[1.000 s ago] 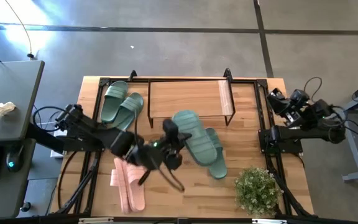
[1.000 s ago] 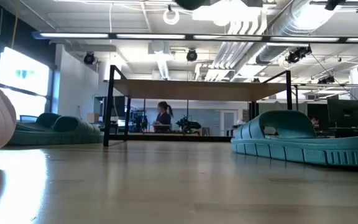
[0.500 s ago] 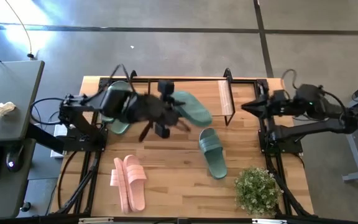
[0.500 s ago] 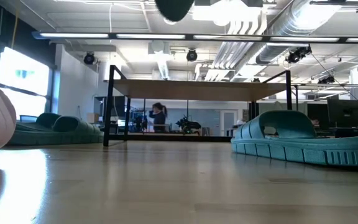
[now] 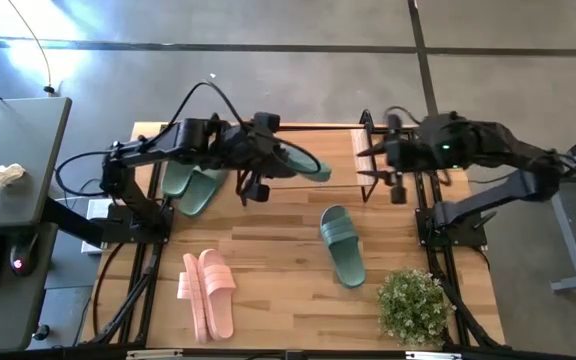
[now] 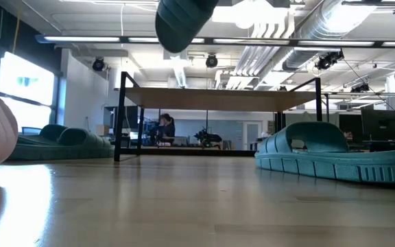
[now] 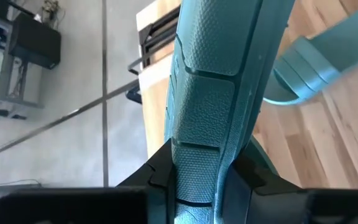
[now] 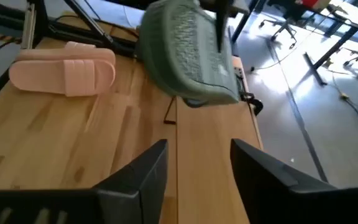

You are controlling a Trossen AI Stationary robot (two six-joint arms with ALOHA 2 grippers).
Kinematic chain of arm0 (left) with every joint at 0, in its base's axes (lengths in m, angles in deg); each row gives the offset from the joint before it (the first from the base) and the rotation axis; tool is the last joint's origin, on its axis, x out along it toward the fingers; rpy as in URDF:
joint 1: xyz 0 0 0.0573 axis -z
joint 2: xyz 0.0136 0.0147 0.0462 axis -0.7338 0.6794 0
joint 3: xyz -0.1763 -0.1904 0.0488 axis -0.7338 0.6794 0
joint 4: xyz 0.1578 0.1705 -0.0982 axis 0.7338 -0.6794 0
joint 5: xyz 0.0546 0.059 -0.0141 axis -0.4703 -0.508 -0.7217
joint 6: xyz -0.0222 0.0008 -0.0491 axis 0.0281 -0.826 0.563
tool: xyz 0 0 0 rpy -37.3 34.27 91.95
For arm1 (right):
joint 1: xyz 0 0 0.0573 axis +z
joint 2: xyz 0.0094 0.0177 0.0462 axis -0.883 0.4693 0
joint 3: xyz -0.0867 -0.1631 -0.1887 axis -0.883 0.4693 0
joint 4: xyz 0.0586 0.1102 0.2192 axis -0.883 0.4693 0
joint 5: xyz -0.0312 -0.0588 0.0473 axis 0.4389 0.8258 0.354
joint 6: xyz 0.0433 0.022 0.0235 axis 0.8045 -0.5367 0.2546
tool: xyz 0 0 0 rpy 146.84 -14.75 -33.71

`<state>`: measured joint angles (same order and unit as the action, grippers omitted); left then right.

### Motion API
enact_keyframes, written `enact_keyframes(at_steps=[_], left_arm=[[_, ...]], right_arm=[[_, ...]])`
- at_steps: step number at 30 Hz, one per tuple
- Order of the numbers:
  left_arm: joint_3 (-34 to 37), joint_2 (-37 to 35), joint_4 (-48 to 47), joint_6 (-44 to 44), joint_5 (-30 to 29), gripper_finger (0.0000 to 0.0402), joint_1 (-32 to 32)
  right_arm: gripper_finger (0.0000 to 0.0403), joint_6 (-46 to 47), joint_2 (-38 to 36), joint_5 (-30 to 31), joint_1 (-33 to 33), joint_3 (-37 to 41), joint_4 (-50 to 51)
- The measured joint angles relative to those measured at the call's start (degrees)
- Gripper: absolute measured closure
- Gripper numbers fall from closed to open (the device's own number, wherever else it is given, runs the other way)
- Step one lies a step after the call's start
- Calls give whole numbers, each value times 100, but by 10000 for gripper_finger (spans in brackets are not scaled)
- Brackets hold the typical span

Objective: Pick and place slides into the shelf
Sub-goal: Adjust the green slide

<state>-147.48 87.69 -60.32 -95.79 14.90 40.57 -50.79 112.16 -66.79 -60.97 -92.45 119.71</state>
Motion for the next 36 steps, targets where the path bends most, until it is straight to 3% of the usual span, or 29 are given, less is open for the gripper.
enact_keyframes(at_steps=[7,16,24,30,36], left_arm=[[1,33,2,156,220,332,-319],[1,33,2,128,278,335,-396],[2,33,37,110,267,336,-392],[10,37,30,114,252,333,-389],[3,31,148,132,294,334,-380]], right_arm=[[226,-250,939,728,307,-1004,273],[226,-131,1701,740,365,-1866,520],[226,-268,2111,1013,363,-1967,592],[228,-135,2308,1765,470,-1934,526],[274,68,2323,2116,542,-1923,506]])
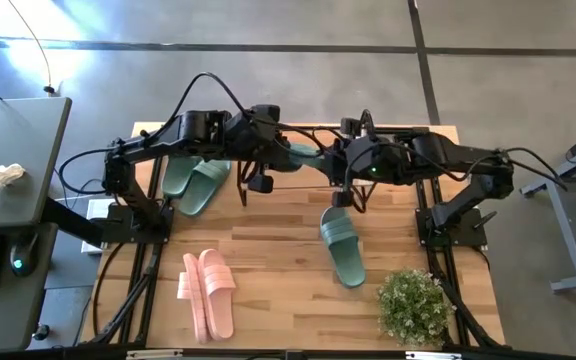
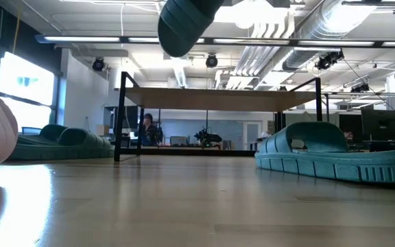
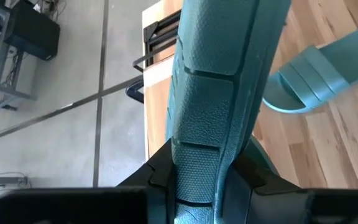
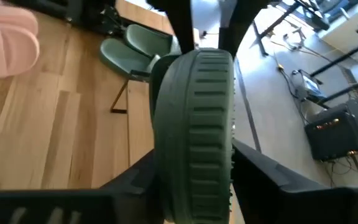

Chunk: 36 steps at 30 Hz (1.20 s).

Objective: Pick and place slides into the shelf
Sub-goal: Adjust the green slide

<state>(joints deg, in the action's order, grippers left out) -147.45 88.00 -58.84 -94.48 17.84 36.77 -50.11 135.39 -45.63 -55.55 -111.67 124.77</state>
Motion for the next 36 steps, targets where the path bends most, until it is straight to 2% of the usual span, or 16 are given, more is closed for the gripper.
enact_keyframes(at_steps=[5,7,13,25,30,34,36], left_arm=[[0,2,-16,-106,207,319,-9],[0,2,-19,-199,274,311,-9],[0,-30,-16,-223,325,266,0],[-2,-242,91,-169,281,140,-7],[-2,-626,435,171,147,121,-4],[-13,-934,616,275,126,122,-4],[-13,-1003,569,299,252,126,-4]], right_arm=[[349,177,-4,135,-4,0,-10],[367,184,-10,82,-4,0,-3],[367,271,-11,95,-7,0,60],[367,633,-118,257,-7,7,363],[367,1508,-556,245,-197,7,408],[367,2311,-1069,270,-302,7,443],[367,2831,-1343,80,-323,4,586]])
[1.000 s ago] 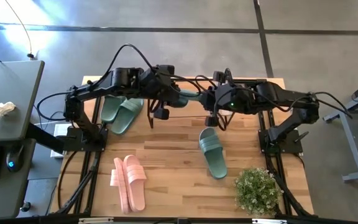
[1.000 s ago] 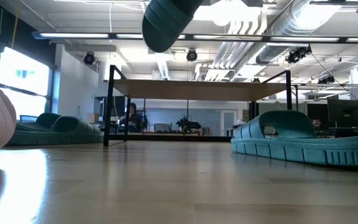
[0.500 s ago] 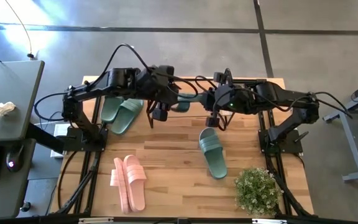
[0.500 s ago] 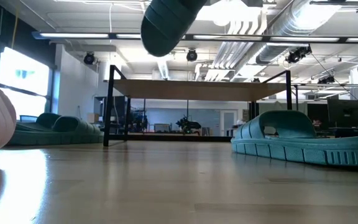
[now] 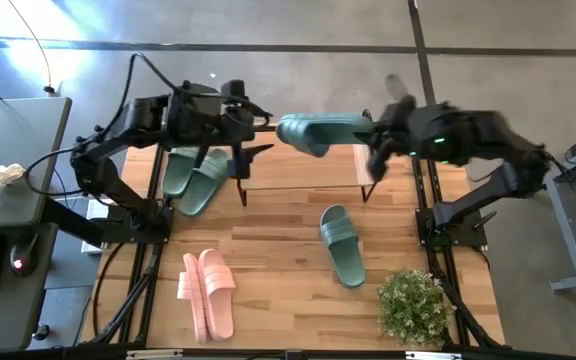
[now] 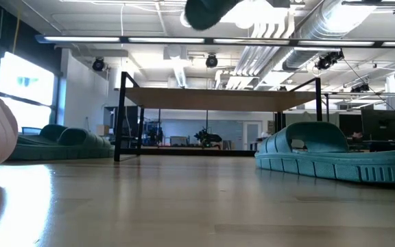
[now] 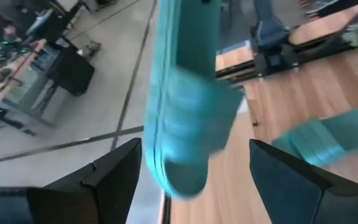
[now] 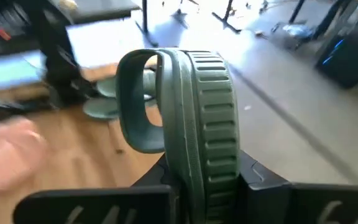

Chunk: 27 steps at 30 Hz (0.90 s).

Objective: Pick and place slides into the shelf
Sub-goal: Adjust the green slide

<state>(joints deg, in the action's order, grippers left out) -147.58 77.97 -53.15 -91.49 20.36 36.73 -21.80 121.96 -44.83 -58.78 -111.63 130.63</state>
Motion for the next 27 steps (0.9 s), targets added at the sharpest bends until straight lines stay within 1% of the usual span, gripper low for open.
enact_keyframes(at_steps=[2,6,8,10,11,13,15,19,22,26,27], left_arm=[[2,-26,-97,53,369,130,4],[7,2,-115,145,1319,137,215],[8,47,-101,145,1467,140,448],[13,137,-119,143,1426,144,683],[13,168,-91,139,1369,145,804],[20,204,-150,132,1244,148,1006],[7,270,-61,132,1126,149,1178],[11,414,-119,131,800,149,1437],[16,530,-305,130,660,149,1563],[22,769,-515,132,635,149,1715],[11,845,-421,132,633,149,1768]], right_arm=[[367,485,-258,-291,2,0,313],[367,1416,-680,-704,108,-2,1317],[367,1954,-857,-967,208,-2,1887],[367,2475,-992,-1366,337,-2,2386],[367,2718,-1061,-1620,399,17,2459],[367,3076,-1269,-2156,492,175,2304],[367,3572,-1383,-2561,566,238,2312],[367,4334,-1768,-2801,700,771,2373],[367,4803,-2147,-2857,745,1462,2336],[367,5143,-2736,-3154,747,2555,2369],[367,5245,-2886,-3220,745,2815,2373]])
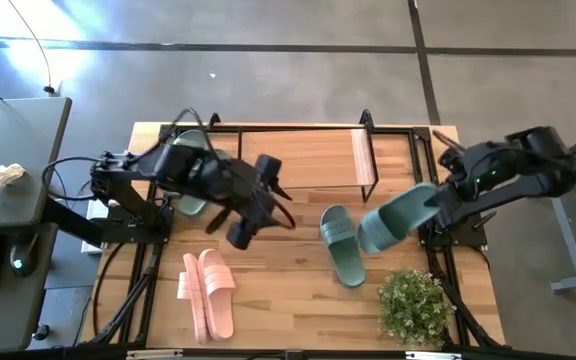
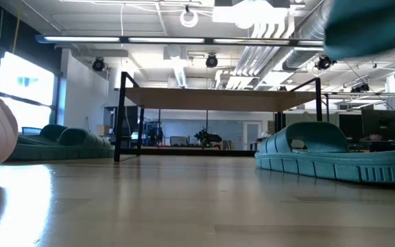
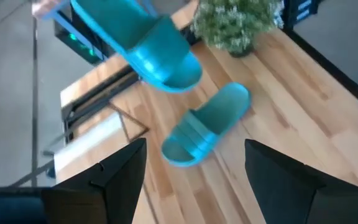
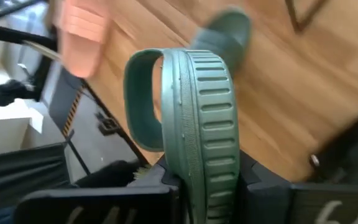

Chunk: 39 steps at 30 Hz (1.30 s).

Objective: Pick and place slides into the shelf
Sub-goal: Adjust the green slide

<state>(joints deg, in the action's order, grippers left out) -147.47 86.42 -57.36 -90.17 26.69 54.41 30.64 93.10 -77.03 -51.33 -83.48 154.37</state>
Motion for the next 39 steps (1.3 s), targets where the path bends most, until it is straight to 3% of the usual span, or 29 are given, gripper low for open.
enact_keyframes(at_steps=[16,25,39], left_arm=[[-13,910,94,-50,-90,149,236],[5,1758,300,-2,-295,149,413],[7,2896,1010,1,-735,149,481]], right_arm=[[367,1165,-1997,50,-1,2788,-174],[362,1255,-2571,-92,-1,4034,-1251],[363,1043,-2340,-183,-5,4223,-2058]])
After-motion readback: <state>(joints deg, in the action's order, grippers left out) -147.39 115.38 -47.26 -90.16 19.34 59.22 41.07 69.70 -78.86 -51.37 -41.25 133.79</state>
